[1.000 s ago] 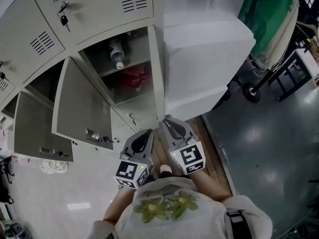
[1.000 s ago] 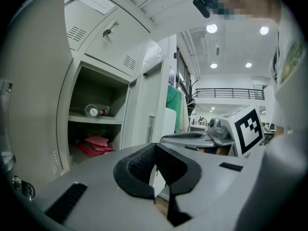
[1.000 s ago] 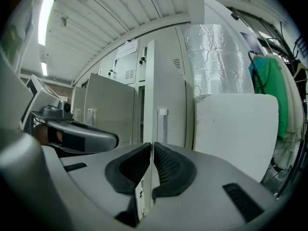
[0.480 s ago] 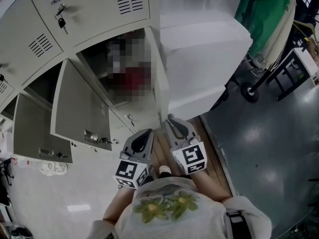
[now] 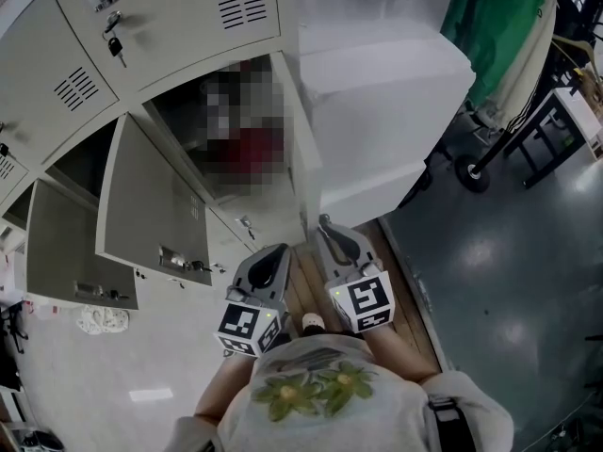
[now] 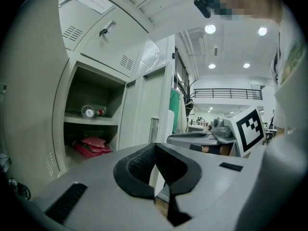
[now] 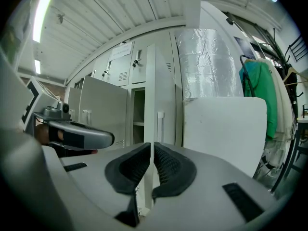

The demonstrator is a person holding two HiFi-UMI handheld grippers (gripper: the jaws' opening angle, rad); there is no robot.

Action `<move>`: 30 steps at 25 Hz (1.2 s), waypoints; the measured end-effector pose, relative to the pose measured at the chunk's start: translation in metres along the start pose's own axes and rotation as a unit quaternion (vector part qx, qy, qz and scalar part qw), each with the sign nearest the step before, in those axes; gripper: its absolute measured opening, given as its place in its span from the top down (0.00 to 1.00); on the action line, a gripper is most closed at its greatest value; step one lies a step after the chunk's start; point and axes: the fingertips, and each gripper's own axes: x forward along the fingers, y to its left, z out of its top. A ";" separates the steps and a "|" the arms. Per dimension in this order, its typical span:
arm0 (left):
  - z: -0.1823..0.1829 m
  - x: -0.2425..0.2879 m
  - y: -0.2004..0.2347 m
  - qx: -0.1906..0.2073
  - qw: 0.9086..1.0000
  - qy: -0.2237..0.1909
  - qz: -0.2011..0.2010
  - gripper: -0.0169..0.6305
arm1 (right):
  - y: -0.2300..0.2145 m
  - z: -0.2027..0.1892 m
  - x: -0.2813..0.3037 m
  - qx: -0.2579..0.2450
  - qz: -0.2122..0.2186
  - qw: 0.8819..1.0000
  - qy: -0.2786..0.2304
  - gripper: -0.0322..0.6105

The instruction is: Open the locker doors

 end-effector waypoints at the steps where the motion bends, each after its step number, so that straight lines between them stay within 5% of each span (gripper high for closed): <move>1: 0.000 0.000 -0.001 0.000 1.000 0.000 -0.001 0.93 | 0.001 0.001 -0.002 0.000 0.002 1.000 -0.002 0.88; 17: -0.002 -0.006 -0.005 0.000 1.000 0.000 0.007 0.93 | 0.050 0.017 -0.009 0.016 0.114 0.992 -0.046 0.90; 30: -0.004 -0.012 0.000 -0.005 1.000 0.000 0.017 0.93 | 0.066 0.017 -0.004 -0.007 0.126 0.991 -0.041 0.91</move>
